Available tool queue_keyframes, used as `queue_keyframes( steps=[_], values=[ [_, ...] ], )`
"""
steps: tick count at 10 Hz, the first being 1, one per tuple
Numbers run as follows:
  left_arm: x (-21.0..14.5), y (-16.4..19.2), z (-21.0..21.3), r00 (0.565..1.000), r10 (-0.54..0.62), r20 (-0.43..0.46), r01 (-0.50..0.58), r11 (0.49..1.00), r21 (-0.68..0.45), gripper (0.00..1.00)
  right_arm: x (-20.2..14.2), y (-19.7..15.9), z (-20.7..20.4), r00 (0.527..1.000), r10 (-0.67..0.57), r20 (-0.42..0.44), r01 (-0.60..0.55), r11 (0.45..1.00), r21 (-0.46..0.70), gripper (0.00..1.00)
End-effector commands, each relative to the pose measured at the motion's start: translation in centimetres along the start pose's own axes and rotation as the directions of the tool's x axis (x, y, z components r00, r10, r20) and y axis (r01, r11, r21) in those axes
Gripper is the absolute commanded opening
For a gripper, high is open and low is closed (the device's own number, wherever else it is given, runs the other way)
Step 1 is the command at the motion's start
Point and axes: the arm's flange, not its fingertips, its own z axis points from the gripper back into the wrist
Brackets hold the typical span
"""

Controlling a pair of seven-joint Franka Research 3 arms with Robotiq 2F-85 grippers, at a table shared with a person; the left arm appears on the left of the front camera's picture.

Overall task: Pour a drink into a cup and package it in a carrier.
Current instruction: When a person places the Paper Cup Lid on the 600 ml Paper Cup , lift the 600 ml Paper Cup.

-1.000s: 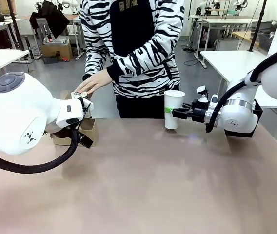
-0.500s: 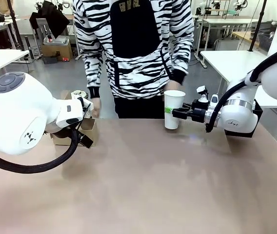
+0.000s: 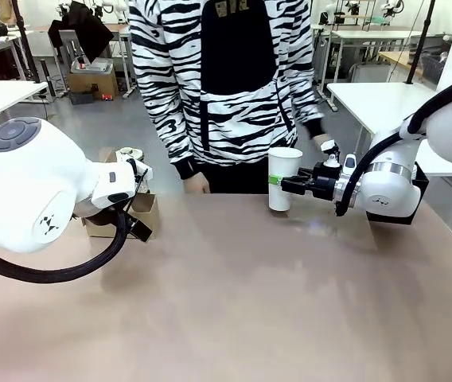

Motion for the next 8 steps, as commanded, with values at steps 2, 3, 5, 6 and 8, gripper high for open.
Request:
queue_keyframes(
  steps=[2, 3, 5, 6, 8],
  values=[
    [0.0, -0.02, 0.05, 1.0, 0.0, 0.002, 0.0, 1.0, -0.002, 1.0, 0.46, 0.18, -0.06, 1.0, -0.01, 0.003, 0.01, 1.0, 0.001, 0.81],
    [0.0, -0.02, 0.05, 1.0, 0.0, 0.002, 0.0, 1.0, -0.002, 1.0, 0.46, 0.18, -0.06, 1.0, -0.01, 0.003, 0.01, 1.0, 0.001, 0.81],
    [0.0, -0.02, 0.05, 1.0, 0.0, 0.002, 0.0, 1.0, -0.002, 1.0, 0.46, 0.18, -0.06, 1.0, -0.01, 0.003, 0.01, 1.0, 0.001, 0.81],
    [0.0, -0.02, 0.05, 1.0, 0.0, 0.002, 0.0, 1.0, -0.002, 1.0, 0.46, 0.18, -0.06, 1.0, -0.01, 0.003, 0.01, 1.0, 0.001, 0.81],
    [0.0, -0.02, 0.05, 1.0, 0.0, 0.002, 0.0, 1.0, -0.002, 1.0, 0.46, 0.18, -0.06, 1.0, -0.01, 0.003, 0.01, 1.0, 0.001, 0.81]
  ],
)
